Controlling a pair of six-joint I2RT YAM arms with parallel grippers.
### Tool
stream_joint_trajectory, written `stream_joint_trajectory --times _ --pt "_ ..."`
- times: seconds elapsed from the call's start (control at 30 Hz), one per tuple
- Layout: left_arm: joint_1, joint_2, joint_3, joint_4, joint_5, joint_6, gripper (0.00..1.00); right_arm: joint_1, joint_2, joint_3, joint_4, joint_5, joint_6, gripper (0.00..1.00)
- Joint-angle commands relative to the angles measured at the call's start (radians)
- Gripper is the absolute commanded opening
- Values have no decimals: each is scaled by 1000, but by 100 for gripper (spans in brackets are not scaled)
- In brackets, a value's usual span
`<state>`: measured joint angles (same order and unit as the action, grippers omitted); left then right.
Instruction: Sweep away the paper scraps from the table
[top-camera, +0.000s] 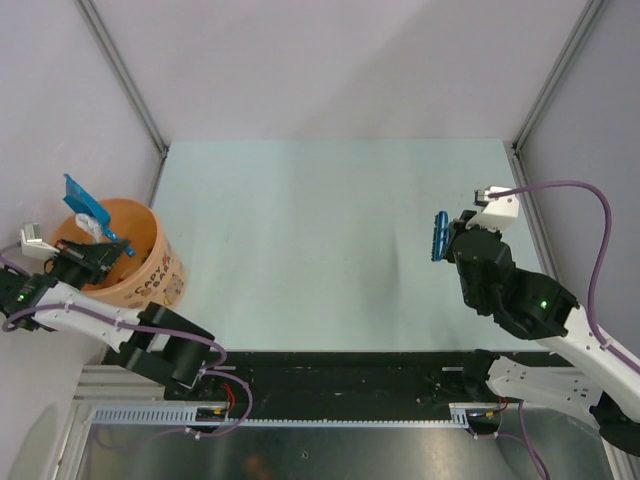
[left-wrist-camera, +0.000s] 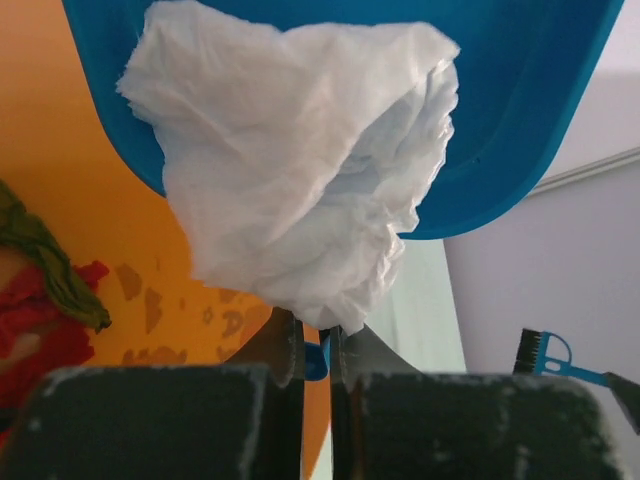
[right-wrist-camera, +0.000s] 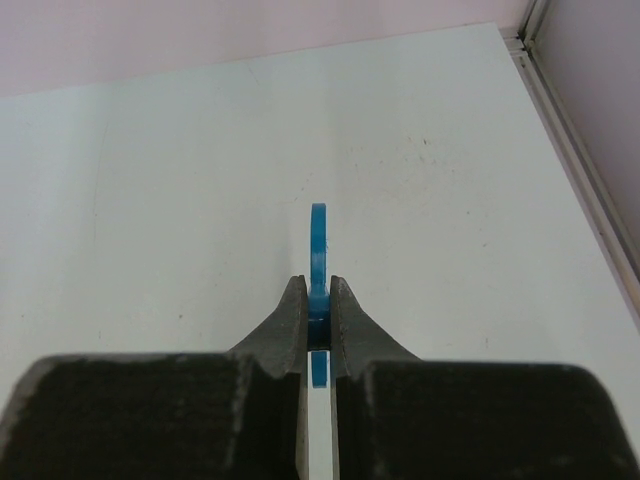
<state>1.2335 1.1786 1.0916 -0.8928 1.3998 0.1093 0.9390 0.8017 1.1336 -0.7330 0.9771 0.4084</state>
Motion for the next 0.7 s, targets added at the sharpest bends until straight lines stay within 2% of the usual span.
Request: stream_joint_trajectory --times 0.0,0.1,0.23,0.37,0.57,0.6,0.67 --pt "6 -2 13 -11 179 -86 0 -3 5 11 56 -5 -23 0" --pt "4 -1 16 -11 229 -103 0 -2 10 11 66 -11 -26 0" --pt "0 4 24 -6 324 -209 0 -3 13 12 76 -15 -34 0" --pt "-25 -51 51 -9 321 -152 0 -3 10 12 69 -8 -34 0" --pt "-110 -51 70 -9 205 -113 0 -3 13 11 61 -8 -36 0" --pt "-176 -54 79 -9 177 -77 0 -3 11 12 61 -8 -36 0" --pt "-294 -65 114 -9 -40 20 0 -3 13 12 66 -14 -43 0"
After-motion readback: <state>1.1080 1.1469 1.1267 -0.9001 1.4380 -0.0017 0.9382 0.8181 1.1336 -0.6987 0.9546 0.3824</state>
